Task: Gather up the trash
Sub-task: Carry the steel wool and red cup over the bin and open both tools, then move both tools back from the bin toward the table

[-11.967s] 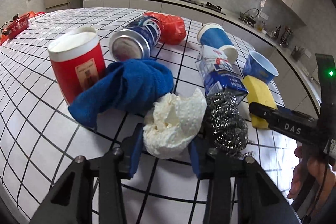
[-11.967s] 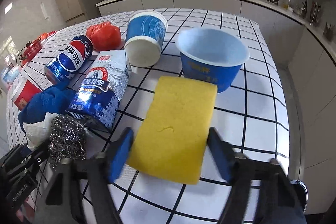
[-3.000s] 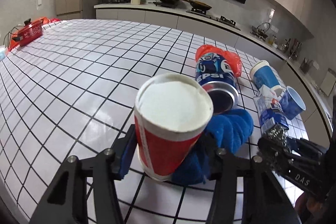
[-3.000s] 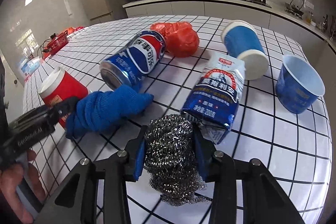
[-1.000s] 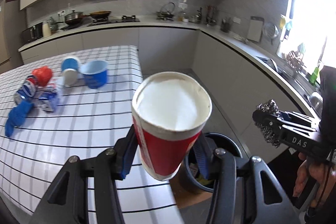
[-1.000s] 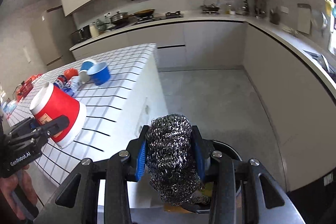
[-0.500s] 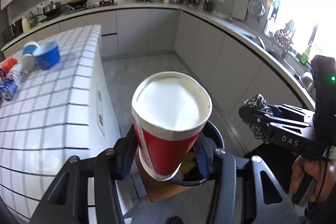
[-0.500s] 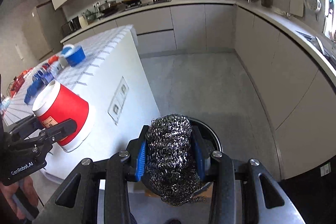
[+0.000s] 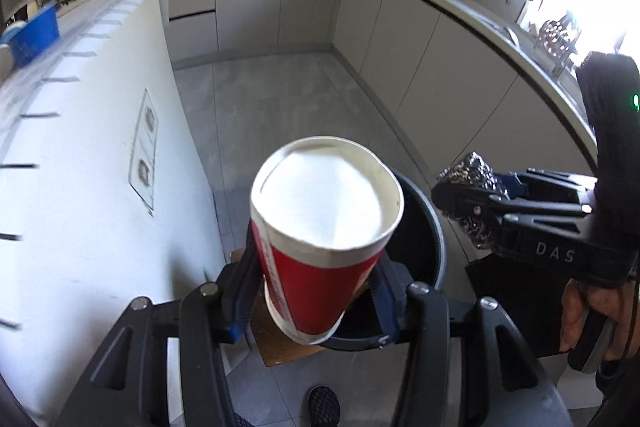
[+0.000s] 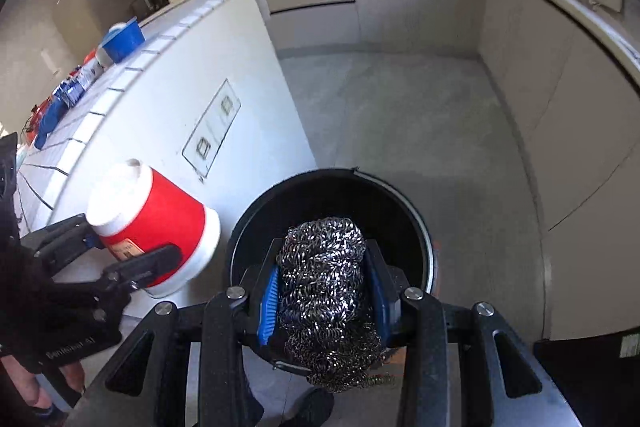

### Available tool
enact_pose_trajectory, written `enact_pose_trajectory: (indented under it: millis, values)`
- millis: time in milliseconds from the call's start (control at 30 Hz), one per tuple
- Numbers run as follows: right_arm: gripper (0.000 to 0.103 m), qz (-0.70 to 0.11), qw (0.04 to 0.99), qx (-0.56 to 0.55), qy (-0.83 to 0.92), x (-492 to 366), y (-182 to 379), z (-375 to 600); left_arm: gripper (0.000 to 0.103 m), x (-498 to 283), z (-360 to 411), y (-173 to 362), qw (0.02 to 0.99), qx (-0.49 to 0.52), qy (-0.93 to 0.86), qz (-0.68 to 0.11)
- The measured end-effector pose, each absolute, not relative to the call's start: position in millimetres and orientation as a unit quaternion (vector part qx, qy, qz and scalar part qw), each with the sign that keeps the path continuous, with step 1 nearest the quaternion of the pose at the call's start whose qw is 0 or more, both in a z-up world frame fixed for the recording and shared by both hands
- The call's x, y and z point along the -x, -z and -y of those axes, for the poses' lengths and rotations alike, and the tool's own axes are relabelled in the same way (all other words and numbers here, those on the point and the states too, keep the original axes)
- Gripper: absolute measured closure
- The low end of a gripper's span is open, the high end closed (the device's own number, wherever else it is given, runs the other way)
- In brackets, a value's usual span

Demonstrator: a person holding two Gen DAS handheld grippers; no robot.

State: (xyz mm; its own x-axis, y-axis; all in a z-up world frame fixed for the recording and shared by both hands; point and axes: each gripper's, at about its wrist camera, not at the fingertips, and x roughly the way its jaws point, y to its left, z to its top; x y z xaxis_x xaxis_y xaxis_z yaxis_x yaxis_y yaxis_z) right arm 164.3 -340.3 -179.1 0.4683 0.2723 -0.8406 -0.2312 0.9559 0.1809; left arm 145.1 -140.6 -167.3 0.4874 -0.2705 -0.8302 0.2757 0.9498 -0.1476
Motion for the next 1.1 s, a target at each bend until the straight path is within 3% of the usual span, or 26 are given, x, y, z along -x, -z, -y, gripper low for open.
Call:
enact_pose_trajectory:
  millis: [133, 167, 200, 233, 267, 367, 1100]
  values:
    - [0.06, -0.518, 0.837, -0.017, -0.172, -185.8, 202.5, 339.1, 0.05, -153.4, 145.9, 190.3, 0.851, 0.004, 0.163, -0.499]
    - [0.059, -0.533, 0.824, -0.023, -0.188, -192.8, 211.9, 339.5, 0.04, -155.0, 146.8, 196.6, 0.85, 0.005, 0.165, -0.501]
    - [0.047, -0.549, 0.813, -0.023, -0.194, -200.5, 223.0, 339.9, 0.036, -156.7, 147.1, 206.2, 0.852, -0.003, 0.144, -0.503]
    - [0.013, -0.556, 0.811, -0.015, -0.181, -205.6, 231.2, 340.7, 0.022, -157.6, 145.6, 214.8, 0.849, -0.005, 0.123, -0.513]
    - [0.0, -0.564, 0.809, -0.012, -0.165, -211.2, 238.5, 344.7, 0.015, -157.6, 142.3, 224.2, 0.841, 0.008, 0.119, -0.528]
    - [0.0, -0.566, 0.809, -0.024, -0.156, -219.0, 239.0, 356.8, 0.004, -150.2, 142.9, 231.9, 0.834, 0.0, 0.109, -0.541]
    - [0.0, -0.505, 0.857, -0.031, -0.098, -181.7, 172.0, 373.9, 0.002, -127.5, 143.5, 173.0, 0.86, -0.011, 0.085, -0.503]
